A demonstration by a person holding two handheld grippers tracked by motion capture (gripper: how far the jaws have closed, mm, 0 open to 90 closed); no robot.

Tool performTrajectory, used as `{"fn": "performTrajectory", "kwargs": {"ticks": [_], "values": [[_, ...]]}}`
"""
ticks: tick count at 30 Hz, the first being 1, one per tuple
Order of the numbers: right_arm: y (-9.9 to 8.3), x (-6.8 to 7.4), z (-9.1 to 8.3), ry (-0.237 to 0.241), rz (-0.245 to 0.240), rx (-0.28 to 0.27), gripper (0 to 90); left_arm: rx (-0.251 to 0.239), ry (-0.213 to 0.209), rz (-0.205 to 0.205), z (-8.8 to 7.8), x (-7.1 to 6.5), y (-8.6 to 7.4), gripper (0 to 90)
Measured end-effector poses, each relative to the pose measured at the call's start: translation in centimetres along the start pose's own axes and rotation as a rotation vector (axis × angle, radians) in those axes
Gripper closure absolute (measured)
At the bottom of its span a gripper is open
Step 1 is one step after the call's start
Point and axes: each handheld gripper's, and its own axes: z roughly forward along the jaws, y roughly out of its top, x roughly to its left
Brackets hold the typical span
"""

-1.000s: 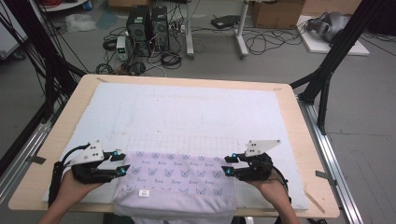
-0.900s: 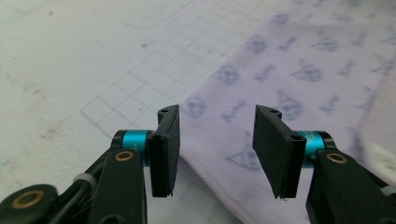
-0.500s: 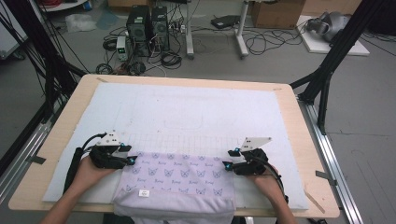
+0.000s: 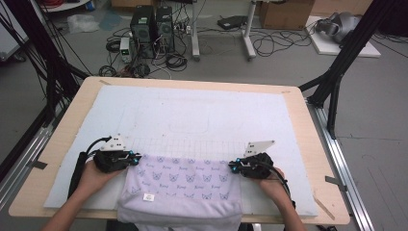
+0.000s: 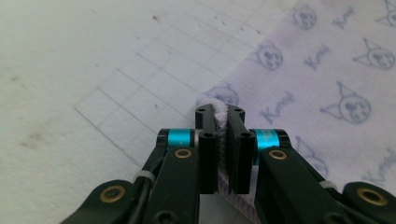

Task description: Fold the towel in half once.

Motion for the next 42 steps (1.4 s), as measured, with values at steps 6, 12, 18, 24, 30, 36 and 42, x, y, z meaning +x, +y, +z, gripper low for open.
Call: {"fn": "performTrajectory", "kwargs": {"ticks": [6,12,18,24,30,36,42], "values": [[2.4,-2.7,-0.3,-0.051,0.03,-0.015,85.3,-0.053,0.073,-0.063,0.0,2.6,2.8,85.5],[6.0,-6.6,-0.8,-0.133,0.056,-0.031,85.3,-0.058,0.159,-0.074,0.3,6.2,7.4,85.5],[10.3,-9.9,-2.1,-0.207,0.064,-0.049,85.3,-0.097,0.244,-0.062,-0.6,9.1,12.7,85.5],[13.9,-11.7,-3.9,-0.245,0.041,-0.081,84.5,-0.117,0.294,-0.058,-1.0,11.1,15.4,85.0],[12.7,-13.1,-2.7,-0.226,0.128,-0.074,63.3,-0.078,0.283,-0.103,0.4,11.4,12.2,64.9],[10.2,-11.5,-1.4,-0.177,0.133,-0.062,57.4,-0.072,0.222,-0.136,0.4,10.6,8.8,59.5],[8.4,-9.3,-0.7,-0.131,0.131,-0.059,55.9,-0.084,0.149,-0.121,0.3,8.6,7.1,56.5]]}}
